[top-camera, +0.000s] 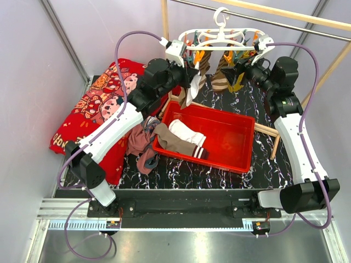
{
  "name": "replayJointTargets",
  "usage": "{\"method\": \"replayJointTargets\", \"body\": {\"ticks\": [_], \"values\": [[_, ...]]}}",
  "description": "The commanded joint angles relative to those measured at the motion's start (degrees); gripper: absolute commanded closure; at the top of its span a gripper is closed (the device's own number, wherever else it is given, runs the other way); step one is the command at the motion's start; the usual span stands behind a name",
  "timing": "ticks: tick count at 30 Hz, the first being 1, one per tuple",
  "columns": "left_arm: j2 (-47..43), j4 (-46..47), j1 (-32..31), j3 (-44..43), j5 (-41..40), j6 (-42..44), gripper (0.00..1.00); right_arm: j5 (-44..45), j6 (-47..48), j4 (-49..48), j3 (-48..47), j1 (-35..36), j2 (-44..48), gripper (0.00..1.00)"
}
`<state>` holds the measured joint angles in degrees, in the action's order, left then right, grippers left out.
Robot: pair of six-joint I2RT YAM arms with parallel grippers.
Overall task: Clip the socks to the hanger
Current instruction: Open the clamp at the hanger.
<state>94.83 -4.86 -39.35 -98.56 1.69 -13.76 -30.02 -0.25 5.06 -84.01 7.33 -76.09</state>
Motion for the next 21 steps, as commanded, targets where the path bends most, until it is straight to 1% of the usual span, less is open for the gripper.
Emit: {"method": "replayJointTargets", "body": {"ticks": [1, 4, 7, 12, 14, 16, 19, 21], "values": [[-0.2, 0.0, 0.4, -2.9, 2.3, 0.2, 0.97, -3.2, -0.8, -3.0, -2.9, 0.0, -0.2, 0.26], [-0.1, -0.2, 0.4, -2.9, 2.5, 0.0, 0.97, -2.1, -0.6, -4.1, -3.5, 0.0, -0.5, 0.26], [-0.2, -0.5, 0.4, -3.0, 2.6, 0.0, 0.97, -2.8, -1.3, -4.2, -4.6, 0.0, -1.2, 0.27], [-0.3, -0.7, 0.4, -3.1, 2.9, -0.3, 0.97, -2.4, -2.8, -4.4, -4.0, 0.0, -0.5, 0.26], [-0.4, -0.8, 0.4, -3.0, 3.1, -0.4, 0.97, -0.8, -2.8, -4.4, -3.6, -0.1, 0.2, 0.23], [-0.4, -0.7, 0.4, -3.0, 3.3, -0.5, 0.97, 0.7, -2.2, -4.5, -3.8, 0.0, 0.1, 0.22], [-0.6, -0.8, 0.4, -3.0, 3.7, -0.6, 0.97, 1.9, -1.2, -4.5, -4.5, 0.0, -0.5, 0.22], [-0.9, -0.8, 0.4, -2.9, 3.9, -0.6, 0.97, 1.5, -0.6, -4.5, -4.9, 0.0, -1.2, 0.24]]}}
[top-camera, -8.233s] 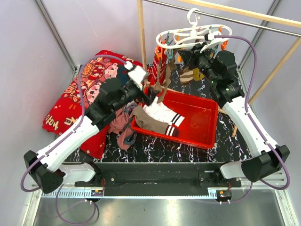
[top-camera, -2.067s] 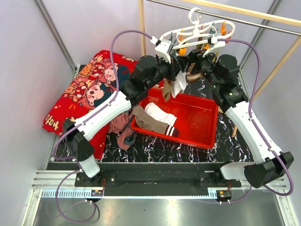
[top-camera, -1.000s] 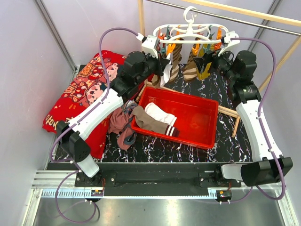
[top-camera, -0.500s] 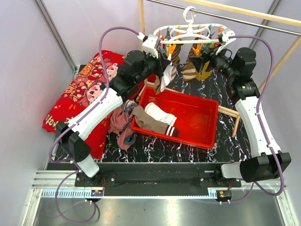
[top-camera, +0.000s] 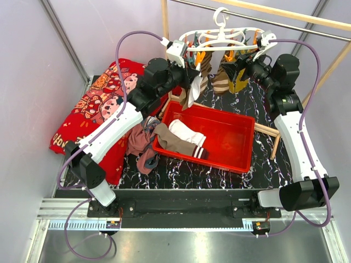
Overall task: Clip the socks to the hanger
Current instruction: Open the clamp at the hanger.
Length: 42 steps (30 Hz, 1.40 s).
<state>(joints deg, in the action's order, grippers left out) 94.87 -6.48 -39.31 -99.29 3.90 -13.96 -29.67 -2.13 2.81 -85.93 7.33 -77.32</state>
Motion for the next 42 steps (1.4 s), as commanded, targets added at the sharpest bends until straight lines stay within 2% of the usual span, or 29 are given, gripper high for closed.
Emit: {"method": "replayJointTargets", "body": {"ticks": [1, 10, 25, 29, 36, 42], "values": [[-1.0, 0.9, 0.4, -2.3, 1.9, -0.4, 0.97, 0.8, 1.4, -2.3, -3.4, 0.0, -0.3, 0.25], [-1.4, 0.3, 0.4, -2.3, 2.9, 0.1, 0.97, -4.3, 1.8, -4.9, -5.9, 0.0, -3.1, 0.32], [-1.7, -0.6, 0.4, -2.3, 3.7, 0.5, 0.97, -4.3, 3.7, -4.8, -7.3, 0.0, -6.2, 0.37], [-1.8, -0.8, 0.3, -2.3, 3.5, 0.9, 0.97, -4.5, 3.2, -5.1, -7.8, 0.0, -6.4, 0.45], [-1.7, -1.3, 0.4, -2.3, 3.1, 1.6, 0.97, -4.0, 2.4, -5.1, -7.8, 0.0, -5.9, 0.67], [-1.4, -1.2, 0.4, -2.3, 2.2, 5.0, 0.94, -3.2, -1.5, -5.2, -5.9, 0.0, -4.4, 0.76]]}}
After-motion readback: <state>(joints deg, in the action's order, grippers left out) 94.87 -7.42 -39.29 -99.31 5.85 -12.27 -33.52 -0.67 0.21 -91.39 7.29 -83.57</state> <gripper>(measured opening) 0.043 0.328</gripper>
